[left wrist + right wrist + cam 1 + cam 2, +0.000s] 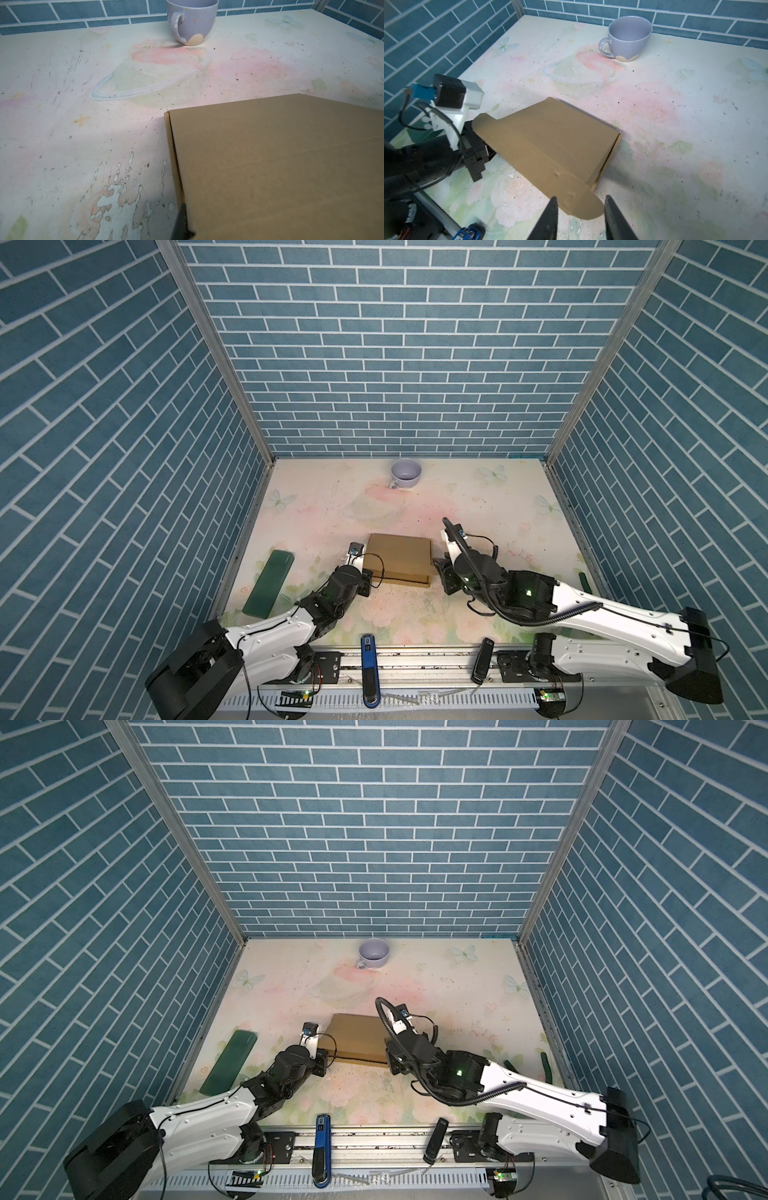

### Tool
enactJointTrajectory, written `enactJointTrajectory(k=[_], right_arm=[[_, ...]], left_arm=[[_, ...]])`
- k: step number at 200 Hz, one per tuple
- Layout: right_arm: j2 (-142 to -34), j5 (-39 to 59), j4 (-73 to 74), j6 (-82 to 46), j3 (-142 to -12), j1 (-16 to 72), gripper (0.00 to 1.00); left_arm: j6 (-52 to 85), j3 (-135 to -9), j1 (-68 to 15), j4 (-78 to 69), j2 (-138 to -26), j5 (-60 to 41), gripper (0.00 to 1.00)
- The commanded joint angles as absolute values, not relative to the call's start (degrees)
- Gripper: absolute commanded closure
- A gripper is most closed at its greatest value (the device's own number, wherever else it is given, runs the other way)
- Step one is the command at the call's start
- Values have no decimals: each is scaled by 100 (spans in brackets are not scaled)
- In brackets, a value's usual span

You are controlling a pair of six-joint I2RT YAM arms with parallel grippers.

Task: Fold the paper box

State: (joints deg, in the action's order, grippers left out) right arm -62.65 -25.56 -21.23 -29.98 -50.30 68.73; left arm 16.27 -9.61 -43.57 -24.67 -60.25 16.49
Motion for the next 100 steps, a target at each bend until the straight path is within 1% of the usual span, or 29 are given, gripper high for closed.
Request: enactJointTrajectory(k=[1,39,100], right_arm=[[-6840,-2496,-2098,-2552,-5540,6765,62],[-7748,-1977,-1719,-2391,-5941,6543,63],[-8499,-1502,-1329,-2435,-6047,6337,63]], left_arm=[[1674,-962,-4429,-2162,-6028,1594,100],[1758,-948,-4473,-2132,-5992,1635,100],[1802,-932,-4514,-1864,-5719,1688,100]])
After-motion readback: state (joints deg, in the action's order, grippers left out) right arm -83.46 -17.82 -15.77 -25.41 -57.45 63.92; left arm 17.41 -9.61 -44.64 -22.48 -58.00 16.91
